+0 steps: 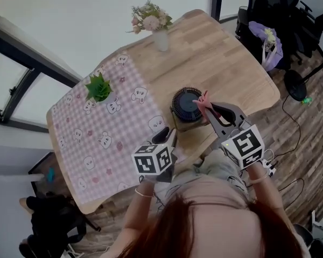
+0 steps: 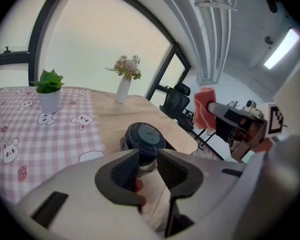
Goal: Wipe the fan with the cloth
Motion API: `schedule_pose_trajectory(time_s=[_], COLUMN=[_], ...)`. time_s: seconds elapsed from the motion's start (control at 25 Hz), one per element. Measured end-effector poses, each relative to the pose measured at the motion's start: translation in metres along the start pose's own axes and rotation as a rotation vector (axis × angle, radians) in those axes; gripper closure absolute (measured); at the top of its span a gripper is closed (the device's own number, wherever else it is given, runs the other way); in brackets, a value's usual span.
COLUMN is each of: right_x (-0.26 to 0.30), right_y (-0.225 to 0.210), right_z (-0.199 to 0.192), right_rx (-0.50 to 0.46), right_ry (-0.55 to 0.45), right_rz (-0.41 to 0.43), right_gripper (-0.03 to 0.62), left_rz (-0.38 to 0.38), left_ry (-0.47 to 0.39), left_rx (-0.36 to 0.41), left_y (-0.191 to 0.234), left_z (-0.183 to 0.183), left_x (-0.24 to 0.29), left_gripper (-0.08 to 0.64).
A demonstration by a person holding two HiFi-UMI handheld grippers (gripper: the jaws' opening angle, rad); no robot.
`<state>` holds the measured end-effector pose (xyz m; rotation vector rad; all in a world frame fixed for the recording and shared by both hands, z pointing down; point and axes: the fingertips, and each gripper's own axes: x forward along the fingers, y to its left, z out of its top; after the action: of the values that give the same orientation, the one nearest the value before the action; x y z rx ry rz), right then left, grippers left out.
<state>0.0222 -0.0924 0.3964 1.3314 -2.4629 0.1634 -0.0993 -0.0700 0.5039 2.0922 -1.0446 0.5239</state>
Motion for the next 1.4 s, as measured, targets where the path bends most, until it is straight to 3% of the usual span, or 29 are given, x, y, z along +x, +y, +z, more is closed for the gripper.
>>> schedule_pose_trajectory(time_s=[0.4,0.8,1.12,1.4], right_x=[0.043,0.089,0.12,0.142], right_y=[-0.026,-0.045,-0.047,-0.052], right_z=[-0.026,-0.053,-0.074,-0.096], right_rx=[-0.053,-0.11,-0.173,-0.19], right_ry=[0.091,0.175,0.232,0.285], right_rz=[0.065,0.181,0.297,0.349], right_gripper=[0.563,0.563,0.563,0.563], left_rz=[0.032,0.107,0.173,0.208], left_ry=[0.155,0.212,0.26,0.311], left_rx=[-0.096,-0.169,-0.188,-0.211], left_y=[0.021,0.035,0.045,0.051], left_z=[-0.015,-0.021,-0.023,-0.033], left_x=[0.046,0.072,0.087,0.095], left_gripper=[0.44,0.44,0.44,0.44])
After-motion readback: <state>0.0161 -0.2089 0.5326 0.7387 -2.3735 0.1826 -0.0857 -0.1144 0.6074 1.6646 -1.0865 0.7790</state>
